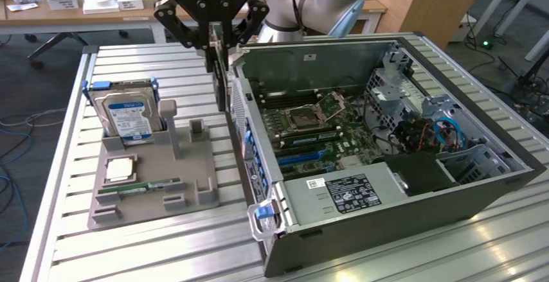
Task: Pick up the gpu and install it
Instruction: 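Pick up the gpu and move the gpu toward the slot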
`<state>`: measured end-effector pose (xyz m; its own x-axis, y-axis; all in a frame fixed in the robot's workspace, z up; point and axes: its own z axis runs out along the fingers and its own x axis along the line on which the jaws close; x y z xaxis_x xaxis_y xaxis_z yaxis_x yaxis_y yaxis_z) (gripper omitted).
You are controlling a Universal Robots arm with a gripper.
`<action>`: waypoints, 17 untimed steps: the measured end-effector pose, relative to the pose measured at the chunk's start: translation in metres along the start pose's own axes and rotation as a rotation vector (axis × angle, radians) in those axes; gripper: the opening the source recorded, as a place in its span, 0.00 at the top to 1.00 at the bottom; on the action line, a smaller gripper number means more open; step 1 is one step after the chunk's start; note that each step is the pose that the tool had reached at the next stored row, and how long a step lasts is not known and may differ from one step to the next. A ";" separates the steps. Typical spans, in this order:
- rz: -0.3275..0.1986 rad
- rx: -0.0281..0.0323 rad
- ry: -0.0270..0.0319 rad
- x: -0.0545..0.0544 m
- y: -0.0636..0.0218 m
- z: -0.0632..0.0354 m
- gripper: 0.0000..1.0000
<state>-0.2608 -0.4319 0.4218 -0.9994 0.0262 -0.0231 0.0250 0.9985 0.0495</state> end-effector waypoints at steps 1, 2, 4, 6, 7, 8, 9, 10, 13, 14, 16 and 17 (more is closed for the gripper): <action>0.000 0.0000 0.0001 -0.002 0.0002 0.0000 0.74; 0.000 -0.0001 0.0000 -0.003 0.0004 0.0001 0.74; 0.000 0.0000 0.0000 -0.006 0.0011 0.0002 0.74; 0.000 0.0000 0.0001 -0.009 0.0019 0.0003 0.74; 0.000 0.0000 0.0001 -0.011 0.0023 0.0003 0.74; 0.000 0.0000 0.0000 -0.012 0.0028 0.0004 0.74; 0.000 0.0001 0.0001 -0.013 0.0032 0.0004 0.74; 0.000 0.0000 0.0000 -0.015 0.0036 0.0005 0.74; 0.000 0.0000 0.0000 -0.020 0.0047 0.0007 0.74; 0.000 -0.0002 0.0000 -0.022 0.0051 0.0008 0.74; 0.000 -0.0001 0.0001 -0.025 0.0058 0.0008 0.74; 0.000 -0.0001 0.0001 -0.027 0.0061 0.0009 0.74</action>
<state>-0.2335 -0.4264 0.4219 -0.9994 0.0262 -0.0230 0.0250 0.9985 0.0496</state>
